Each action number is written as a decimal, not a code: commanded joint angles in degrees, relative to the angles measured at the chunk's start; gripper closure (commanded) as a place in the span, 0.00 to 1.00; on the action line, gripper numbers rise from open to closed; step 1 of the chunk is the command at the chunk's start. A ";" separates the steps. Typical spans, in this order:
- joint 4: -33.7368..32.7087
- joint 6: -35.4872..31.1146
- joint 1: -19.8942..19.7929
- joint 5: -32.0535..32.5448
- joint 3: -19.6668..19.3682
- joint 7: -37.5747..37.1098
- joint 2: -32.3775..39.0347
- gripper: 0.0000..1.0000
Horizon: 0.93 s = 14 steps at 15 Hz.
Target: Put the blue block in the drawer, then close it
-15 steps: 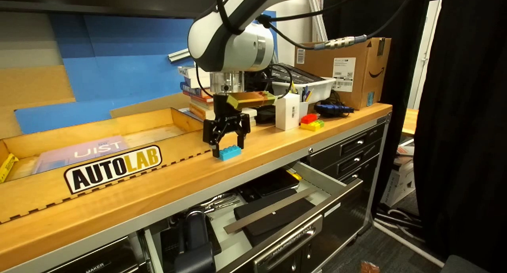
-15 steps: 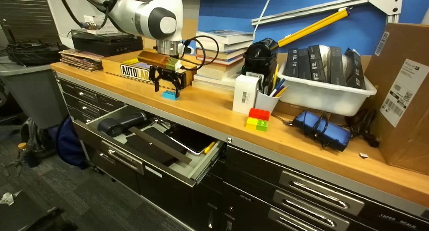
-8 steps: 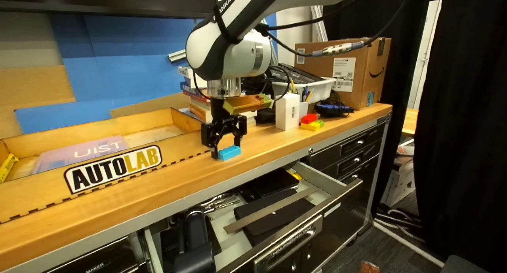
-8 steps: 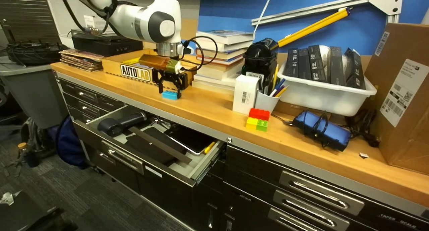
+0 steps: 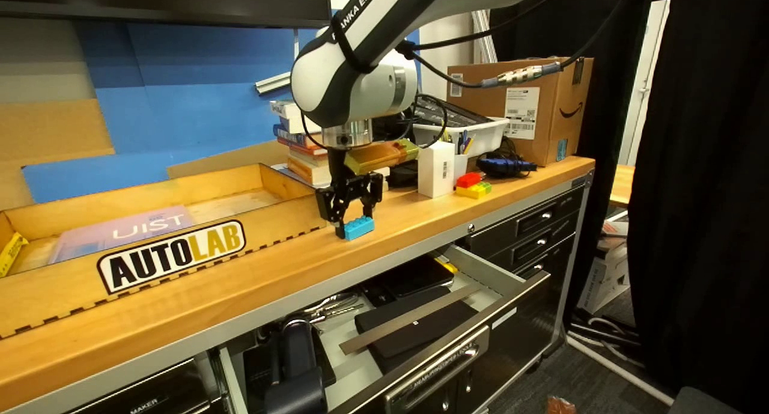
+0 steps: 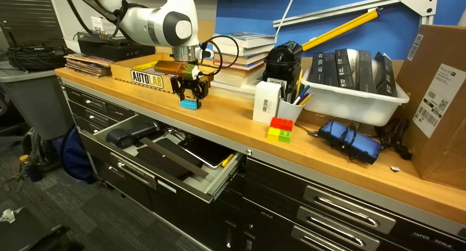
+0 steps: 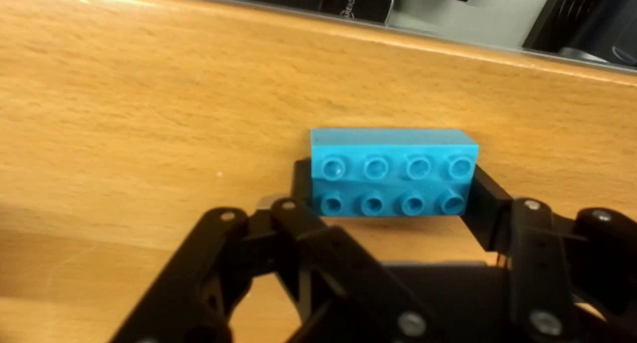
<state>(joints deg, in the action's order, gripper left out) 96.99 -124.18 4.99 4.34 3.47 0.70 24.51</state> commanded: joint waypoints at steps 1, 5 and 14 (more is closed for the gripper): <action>7.49 -0.76 0.25 2.69 -2.12 -3.09 -6.45 0.54; 15.28 1.68 -1.41 2.09 -3.18 -3.57 -11.58 0.54; 27.06 -3.53 -2.80 -0.52 -2.46 -4.39 -11.38 0.54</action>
<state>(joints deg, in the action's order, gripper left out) 120.68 -123.90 2.00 5.34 0.46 -2.55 13.60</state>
